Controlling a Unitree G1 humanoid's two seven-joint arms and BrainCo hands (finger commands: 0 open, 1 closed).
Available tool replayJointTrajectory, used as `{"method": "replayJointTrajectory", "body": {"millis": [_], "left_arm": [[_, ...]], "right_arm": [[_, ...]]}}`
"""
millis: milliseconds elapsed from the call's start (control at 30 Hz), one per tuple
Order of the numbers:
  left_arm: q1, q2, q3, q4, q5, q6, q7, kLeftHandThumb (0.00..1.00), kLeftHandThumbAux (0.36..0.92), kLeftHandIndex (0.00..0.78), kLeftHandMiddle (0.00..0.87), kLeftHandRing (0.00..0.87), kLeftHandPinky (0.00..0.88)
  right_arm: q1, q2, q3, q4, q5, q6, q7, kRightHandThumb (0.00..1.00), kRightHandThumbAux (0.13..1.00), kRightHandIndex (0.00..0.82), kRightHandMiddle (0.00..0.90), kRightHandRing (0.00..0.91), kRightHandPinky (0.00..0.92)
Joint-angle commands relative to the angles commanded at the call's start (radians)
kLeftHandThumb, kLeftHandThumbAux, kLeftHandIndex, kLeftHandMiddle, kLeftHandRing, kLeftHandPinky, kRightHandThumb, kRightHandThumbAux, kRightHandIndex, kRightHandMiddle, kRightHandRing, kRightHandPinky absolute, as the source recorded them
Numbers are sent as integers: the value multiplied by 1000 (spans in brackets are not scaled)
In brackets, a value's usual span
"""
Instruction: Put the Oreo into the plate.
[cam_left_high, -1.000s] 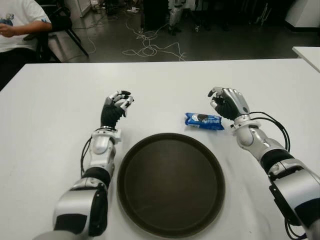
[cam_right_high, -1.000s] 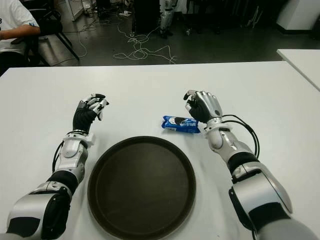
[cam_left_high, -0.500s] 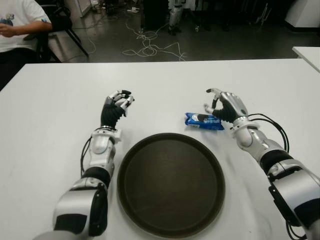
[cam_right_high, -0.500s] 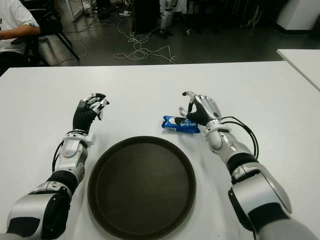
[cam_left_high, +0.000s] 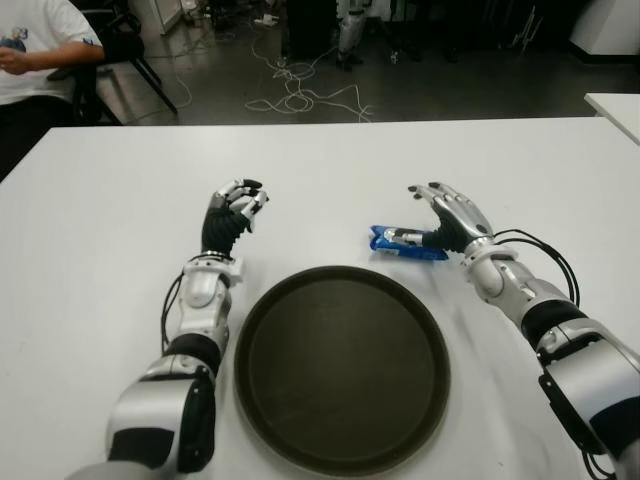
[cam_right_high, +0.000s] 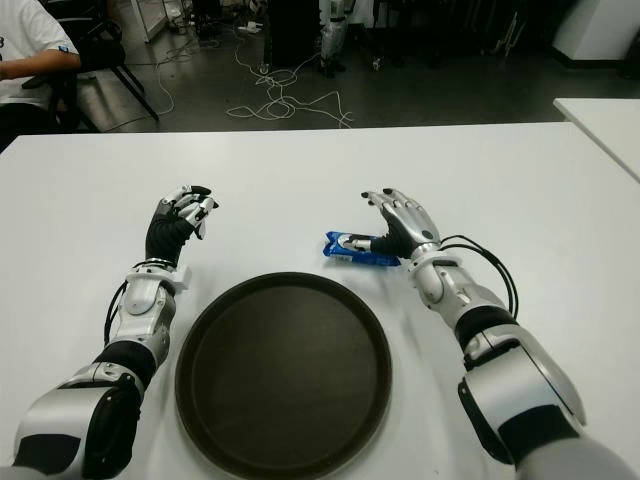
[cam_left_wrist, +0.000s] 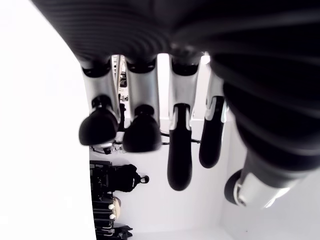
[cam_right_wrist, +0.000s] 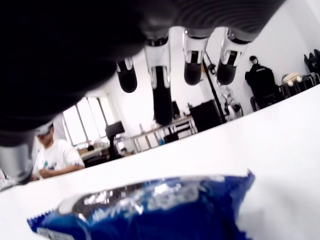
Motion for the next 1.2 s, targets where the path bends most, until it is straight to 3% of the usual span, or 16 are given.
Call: {"method": "replayJointTrajectory", "body": {"millis": [667, 1200], "left_arm": [[7, -17, 13, -21, -33, 9, -49, 856, 668, 404, 512, 797, 782], [15, -16, -6, -39, -2, 28, 17, 855, 669, 402, 513, 796, 781]], "right_arm": [[2, -8, 21, -6, -22, 11, 37, 19, 409, 0, 0, 0, 0], [12, 5, 35, -8, -23, 46, 50, 24, 455, 0, 0, 0, 10]]}}
